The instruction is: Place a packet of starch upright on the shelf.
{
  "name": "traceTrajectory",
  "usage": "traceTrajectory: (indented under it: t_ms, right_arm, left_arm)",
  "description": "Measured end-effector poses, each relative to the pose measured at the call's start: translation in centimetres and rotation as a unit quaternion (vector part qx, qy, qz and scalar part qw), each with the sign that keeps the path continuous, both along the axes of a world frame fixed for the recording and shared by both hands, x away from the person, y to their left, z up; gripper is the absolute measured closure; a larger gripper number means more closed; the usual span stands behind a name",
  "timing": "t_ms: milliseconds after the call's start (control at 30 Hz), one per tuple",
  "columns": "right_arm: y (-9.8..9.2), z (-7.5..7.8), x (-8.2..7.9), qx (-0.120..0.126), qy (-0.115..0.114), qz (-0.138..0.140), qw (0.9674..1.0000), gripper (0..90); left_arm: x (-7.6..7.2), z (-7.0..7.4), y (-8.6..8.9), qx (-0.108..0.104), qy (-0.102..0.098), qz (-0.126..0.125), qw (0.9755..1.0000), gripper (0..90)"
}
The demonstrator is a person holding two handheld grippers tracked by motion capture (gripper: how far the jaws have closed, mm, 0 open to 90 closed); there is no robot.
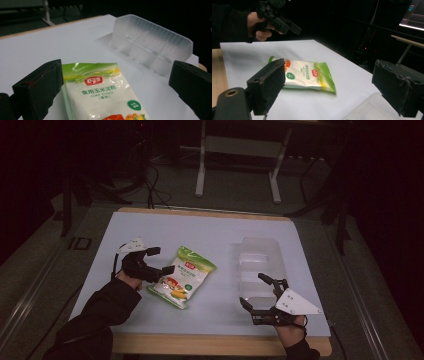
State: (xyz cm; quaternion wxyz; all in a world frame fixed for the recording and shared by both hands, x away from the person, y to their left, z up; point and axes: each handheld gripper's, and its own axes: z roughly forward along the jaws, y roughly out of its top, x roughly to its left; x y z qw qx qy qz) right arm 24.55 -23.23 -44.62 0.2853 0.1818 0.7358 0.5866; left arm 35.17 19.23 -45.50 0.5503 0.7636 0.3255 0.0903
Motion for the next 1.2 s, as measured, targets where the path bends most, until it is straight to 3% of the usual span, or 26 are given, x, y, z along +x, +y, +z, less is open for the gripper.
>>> traceTrajectory:
  t_ms: [133, 200, 367, 533, 600, 667, 767, 900, 967, 1033, 1067, 1200]
  right_arm:
    - [0.0, -0.1, 0.1, 0.004, 0.019, 0.001, 0.9998, 11.4]
    - [-0.1, -0.1, 0.1, 0.008, 0.026, 0.001, 0.9996, 11.3]
    - [-0.3, 0.0, 0.3, 0.017, 0.032, -0.002, 0.9993, 11.3]
    - [-0.3, 0.0, 0.3, 0.018, 0.033, -0.003, 0.9993, 11.3]
    - [-0.3, 0.0, 0.3, 0.015, 0.033, -0.003, 0.9993, 11.3]
    - [-0.2, 0.0, 0.2, 0.013, 0.035, -0.001, 0.9993, 11.3]
    - [-0.1, -0.1, 0.3, 0.009, 0.036, 0.002, 0.9993, 11.3]
    - [-0.1, -0.1, 0.3, 0.008, 0.038, 0.003, 0.9992, 11.3]
    - [-0.1, -0.1, 0.3, 0.006, 0.038, 0.004, 0.9992, 11.4]
    - [-0.1, -0.1, 0.3, 0.005, 0.039, 0.004, 0.9992, 11.3]
    - [0.0, -0.1, 0.3, 0.006, 0.039, 0.005, 0.9992, 11.4]
    - [0.2, -0.2, 0.2, -0.002, 0.04, 0.008, 0.9992, 11.4]
  left_arm:
    - [0.7, 0.3, -0.4, 0.01, 0.005, -0.006, 0.9999, 0.2]
    - [1.4, 0.7, -0.9, 0.042, 0.01, -0.01, 0.999, 0.1]
    - [3.0, 0.8, -1.5, 0.061, 0.025, -0.005, 0.9978, 0.2]
    - [4.3, 0.7, -1.6, 0.064, 0.036, 0.004, 0.9973, 3.2]
    - [5.2, 0.3, -1.8, 0.076, 0.052, 0.007, 0.9957, 4.3]
    - [5.6, 0.1, -1.9, 0.088, 0.057, 0.02, 0.9943, 6.4]
    - [6.2, -0.4, -2.1, 0.096, 0.061, 0.032, 0.993, 13.1]
    - [7.0, -1.1, -2.4, 0.098, 0.084, 0.035, 0.991, 15.3]
    - [7.6, -1.9, -2.8, 0.113, 0.095, 0.038, 0.9882, 15.6]
    - [7.8, -2.1, -2.9, 0.114, 0.1, 0.038, 0.9877, 15.5]
    - [8.2, -2.6, -3.0, 0.117, 0.117, 0.04, 0.9854, 14.7]
    - [8.8, -3.8, -3.4, 0.132, 0.137, 0.037, 0.9811, 15.1]
